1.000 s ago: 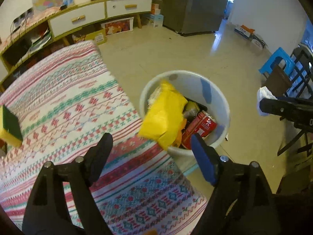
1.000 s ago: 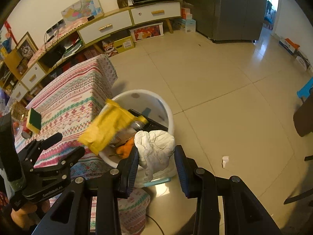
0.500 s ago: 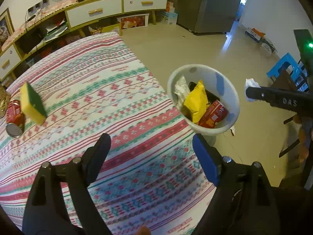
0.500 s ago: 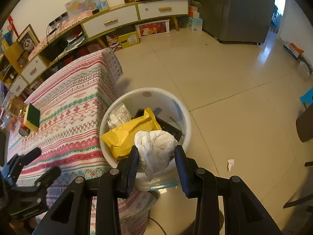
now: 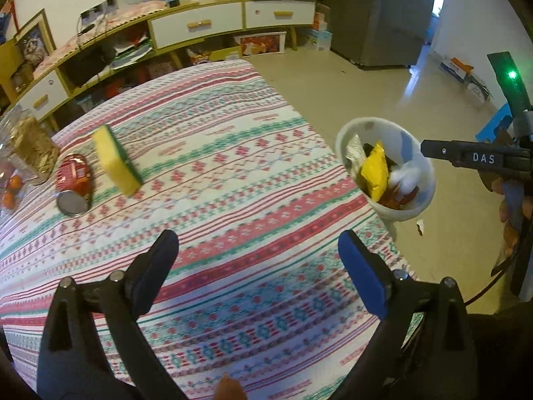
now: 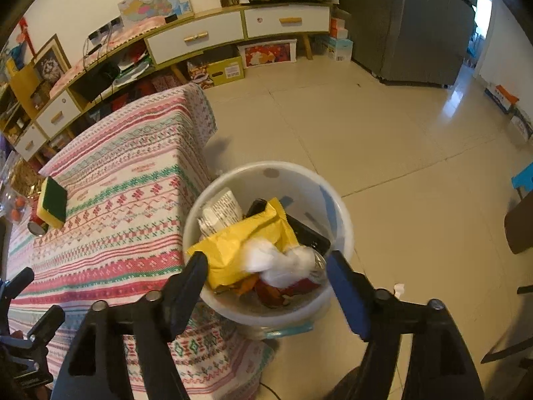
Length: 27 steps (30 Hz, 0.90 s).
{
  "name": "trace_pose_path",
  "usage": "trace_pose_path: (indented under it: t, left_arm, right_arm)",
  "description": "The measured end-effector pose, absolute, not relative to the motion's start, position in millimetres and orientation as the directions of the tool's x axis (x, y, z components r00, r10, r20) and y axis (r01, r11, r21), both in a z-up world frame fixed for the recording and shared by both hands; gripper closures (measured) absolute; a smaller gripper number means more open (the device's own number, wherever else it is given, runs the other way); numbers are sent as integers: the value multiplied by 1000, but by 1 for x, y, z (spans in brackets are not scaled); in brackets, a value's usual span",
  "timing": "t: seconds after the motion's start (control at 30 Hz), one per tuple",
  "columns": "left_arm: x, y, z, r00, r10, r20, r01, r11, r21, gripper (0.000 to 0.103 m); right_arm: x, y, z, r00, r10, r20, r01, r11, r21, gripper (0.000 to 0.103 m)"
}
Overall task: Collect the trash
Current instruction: 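Grasp the red can with the left tool while the right tool grasps the yellow-green sponge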
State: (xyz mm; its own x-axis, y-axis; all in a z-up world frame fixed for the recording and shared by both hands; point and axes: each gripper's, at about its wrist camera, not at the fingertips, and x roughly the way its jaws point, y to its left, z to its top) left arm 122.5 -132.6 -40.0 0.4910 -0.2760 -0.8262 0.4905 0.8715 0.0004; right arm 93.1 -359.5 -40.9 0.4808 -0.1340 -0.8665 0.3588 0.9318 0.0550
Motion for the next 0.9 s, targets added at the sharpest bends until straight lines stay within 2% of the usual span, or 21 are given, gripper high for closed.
trace_pose_path:
  t: [0.37, 0.9]
  left_arm:
    - [126, -87, -37, 514, -232, -826, 442, 896, 24, 6]
    - [146, -23, -38, 537, -151, -830, 310, 950, 28, 6]
  right_arm:
    - [96, -323, -32, 486, -139, -863, 291, 957, 10, 26]
    - [115, -265, -16, 553, -79, -829, 210, 977, 47, 24]
